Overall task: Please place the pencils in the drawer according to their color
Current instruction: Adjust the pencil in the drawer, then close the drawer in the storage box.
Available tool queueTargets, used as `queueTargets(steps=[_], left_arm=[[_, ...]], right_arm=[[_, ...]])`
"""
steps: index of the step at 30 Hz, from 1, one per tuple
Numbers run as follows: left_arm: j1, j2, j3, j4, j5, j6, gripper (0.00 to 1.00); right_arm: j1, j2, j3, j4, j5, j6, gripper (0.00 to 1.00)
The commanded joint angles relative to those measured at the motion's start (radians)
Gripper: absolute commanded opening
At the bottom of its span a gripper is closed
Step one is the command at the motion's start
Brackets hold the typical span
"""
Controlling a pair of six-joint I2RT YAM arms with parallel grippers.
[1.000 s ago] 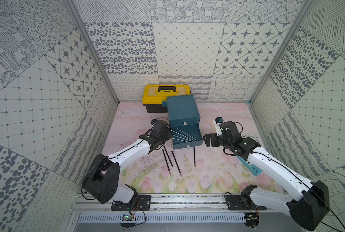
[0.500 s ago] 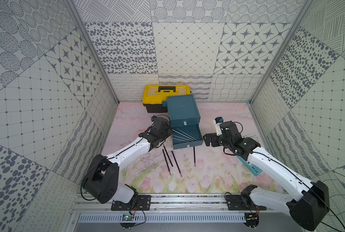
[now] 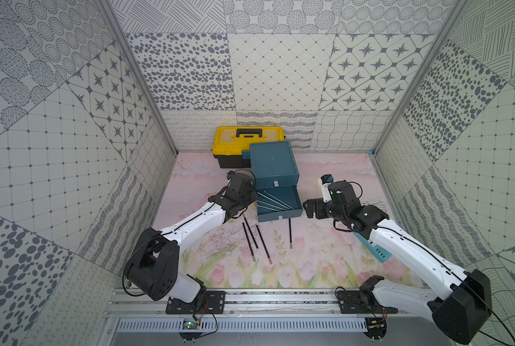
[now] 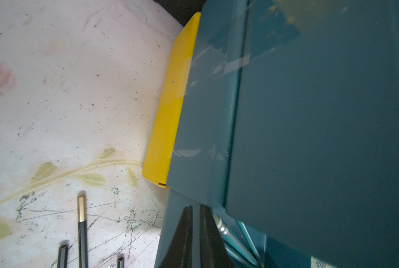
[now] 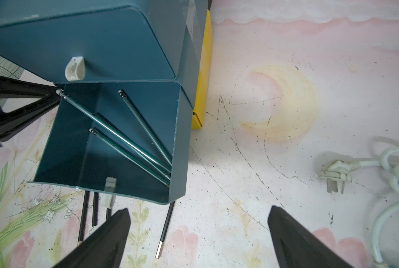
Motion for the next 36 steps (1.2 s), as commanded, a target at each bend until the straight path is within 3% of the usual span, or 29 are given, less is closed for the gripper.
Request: queueTargets(steps=[1,14,17,28,34,36], left_arm=[[0.004,-0.023,0.014,0.060,-0.003,0.029,0.16],[0.004,-0.045,-0.010,0.064,-0.012,0.008,0.20],[0.004,-0.081,-0.041,0.064,-0.028,-0.013,0.27],[0.023,-0.248,-0.183,0.028,-0.080,-0.064,0.64],[0.032,-0.304,-0.212,-0.036,-0.101,-0.045,0.99],[0.034,-0.311,-0.210,-0.066,-0.101,-0.028,0.99]], right_arm=[[-0.006,0.002,0.013,0.040,0.009,0.002,0.99],[-0.005,-0.003,0.007,0.041,0.007,0.001,0.99],[-0.005,-0.008,-0.007,0.034,0.003,0.001,0.99],[0.002,-0.094,-0.122,0.007,-0.086,0.045,0.99],[0.070,-0.061,-0.200,0.092,-0.095,0.128,0.99],[0.105,-0.013,-0.202,0.136,-0.080,0.155,0.99]])
